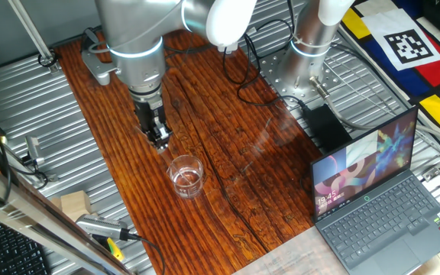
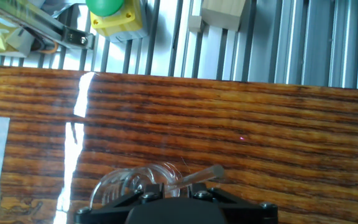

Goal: Stir the beaker with a glass rod

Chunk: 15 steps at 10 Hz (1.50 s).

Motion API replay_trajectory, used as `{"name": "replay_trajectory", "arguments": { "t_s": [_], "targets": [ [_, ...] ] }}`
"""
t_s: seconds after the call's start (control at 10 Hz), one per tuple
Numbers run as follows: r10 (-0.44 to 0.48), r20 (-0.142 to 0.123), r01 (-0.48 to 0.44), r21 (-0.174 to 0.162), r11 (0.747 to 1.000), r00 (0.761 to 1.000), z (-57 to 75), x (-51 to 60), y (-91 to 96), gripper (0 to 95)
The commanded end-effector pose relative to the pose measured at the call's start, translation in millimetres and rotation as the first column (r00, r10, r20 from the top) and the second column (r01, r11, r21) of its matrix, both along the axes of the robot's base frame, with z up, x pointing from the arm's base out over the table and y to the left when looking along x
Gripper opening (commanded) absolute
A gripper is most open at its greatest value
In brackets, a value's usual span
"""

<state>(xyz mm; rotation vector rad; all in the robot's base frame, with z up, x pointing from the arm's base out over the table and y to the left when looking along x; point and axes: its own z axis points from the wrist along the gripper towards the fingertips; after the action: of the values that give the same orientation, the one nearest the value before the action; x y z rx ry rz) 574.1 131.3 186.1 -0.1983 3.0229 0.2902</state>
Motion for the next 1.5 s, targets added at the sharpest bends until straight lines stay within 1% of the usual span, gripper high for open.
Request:
{"name": "replay_trajectory", "arguments": {
  "t_s": [0.1, 0.4, 0.5, 0.8, 1.5],
  "targets": [
    [-0.004, -0.001, 0.004, -0.001, 1.0, 1.0, 0.2, -0.4, -0.4, 19.0],
    [-0.007, -0.002, 0.007, -0.002, 1.0, 1.0, 0.4, -0.1, -0.2, 19.0],
    [-0.009, -0.003, 0.009, -0.002, 1.0, 1.0, 0.7, 0.1, 0.0, 0.0],
    [-0.018, -0.006, 0.018, 0.004, 1.0, 1.0, 1.8, 0.9, 0.7, 0.0],
    [-0.027, -0.009, 0.027, 0.002, 1.0, 1.0, 3.0, 2.1, 1.8, 0.0]
  ]
}}
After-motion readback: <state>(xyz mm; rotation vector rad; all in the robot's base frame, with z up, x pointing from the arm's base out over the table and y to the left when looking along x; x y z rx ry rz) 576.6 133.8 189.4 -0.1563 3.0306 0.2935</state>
